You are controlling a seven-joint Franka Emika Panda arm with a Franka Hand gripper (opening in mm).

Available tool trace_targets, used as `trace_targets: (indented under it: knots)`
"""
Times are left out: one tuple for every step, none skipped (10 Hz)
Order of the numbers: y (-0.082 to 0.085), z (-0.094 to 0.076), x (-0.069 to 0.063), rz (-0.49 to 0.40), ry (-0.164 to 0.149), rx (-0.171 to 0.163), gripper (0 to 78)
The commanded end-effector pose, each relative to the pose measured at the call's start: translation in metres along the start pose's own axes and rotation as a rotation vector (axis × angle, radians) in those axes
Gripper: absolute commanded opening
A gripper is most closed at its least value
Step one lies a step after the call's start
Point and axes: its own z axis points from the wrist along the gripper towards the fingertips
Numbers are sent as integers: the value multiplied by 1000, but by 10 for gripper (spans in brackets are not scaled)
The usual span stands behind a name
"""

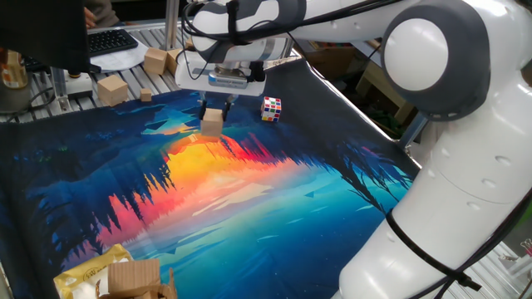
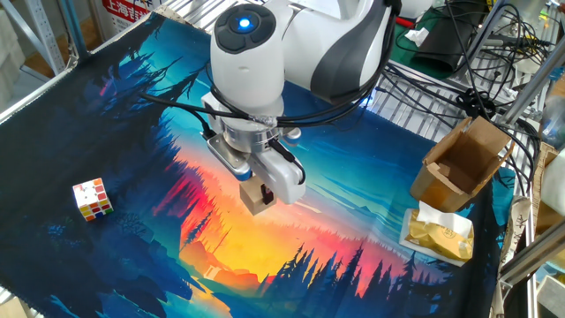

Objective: Pick up one small block

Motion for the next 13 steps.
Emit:
trace_targets:
  knots:
    - [0, -2, -1, -1, -4, 2, 11]
    - [0, -2, -1, -2, -3, 2, 11]
    - [0, -2, -1, -4, -1, 2, 774]
    - [0, -2, -1, -4, -1, 2, 774]
    - [0, -2, -1, -4, -1, 2, 774]
    - [0, -2, -1, -4, -1, 2, 774]
    - [0, -2, -1, -4, -1, 2, 774]
    - [0, -2, -1, -4, -1, 2, 774]
    - [0, -2, -1, -4, -1, 2, 774]
    - [0, -2, -1, -4, -1, 2, 774]
    - [0, -2, -1, -4, -1, 2, 774]
    - [0, -2, -1, -4, -1, 2, 774]
    - [1, -2, -1, -2, -3, 15, 774]
